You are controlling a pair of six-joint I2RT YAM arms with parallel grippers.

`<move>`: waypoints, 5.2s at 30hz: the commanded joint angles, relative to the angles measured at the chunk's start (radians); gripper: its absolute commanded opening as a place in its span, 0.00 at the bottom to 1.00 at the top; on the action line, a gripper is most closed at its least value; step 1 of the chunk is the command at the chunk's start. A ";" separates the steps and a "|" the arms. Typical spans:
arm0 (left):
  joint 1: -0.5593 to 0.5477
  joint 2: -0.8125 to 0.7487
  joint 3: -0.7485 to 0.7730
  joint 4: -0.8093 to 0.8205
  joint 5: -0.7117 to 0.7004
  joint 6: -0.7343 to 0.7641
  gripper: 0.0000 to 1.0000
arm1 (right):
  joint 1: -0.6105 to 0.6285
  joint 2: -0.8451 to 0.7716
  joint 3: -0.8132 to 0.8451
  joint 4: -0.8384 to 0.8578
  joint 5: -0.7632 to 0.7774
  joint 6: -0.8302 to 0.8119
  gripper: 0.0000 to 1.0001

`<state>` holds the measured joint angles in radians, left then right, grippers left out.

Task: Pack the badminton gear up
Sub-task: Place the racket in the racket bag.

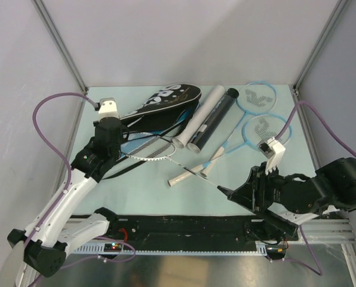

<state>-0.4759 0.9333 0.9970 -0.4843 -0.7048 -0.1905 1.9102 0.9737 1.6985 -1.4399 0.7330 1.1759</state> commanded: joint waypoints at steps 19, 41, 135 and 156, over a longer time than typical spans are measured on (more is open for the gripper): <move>0.099 0.036 0.069 -0.004 0.060 -0.009 0.00 | -0.129 -0.061 0.198 -0.159 0.034 -0.190 0.00; 0.117 -0.117 -0.017 -0.007 0.481 -0.236 0.00 | -0.410 0.031 -0.163 0.237 -0.095 -0.375 0.00; 0.124 -0.132 -0.608 0.229 0.527 -0.720 0.00 | -1.008 1.009 -0.269 1.417 -0.925 -0.464 0.55; 0.123 -0.152 -0.587 0.228 0.570 -0.720 0.00 | -1.008 1.120 -0.296 1.580 -1.140 -0.359 0.38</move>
<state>-0.3511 0.8028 0.3794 -0.2962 -0.1276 -0.8909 0.8940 2.0712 1.3949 0.0818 -0.3885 0.7742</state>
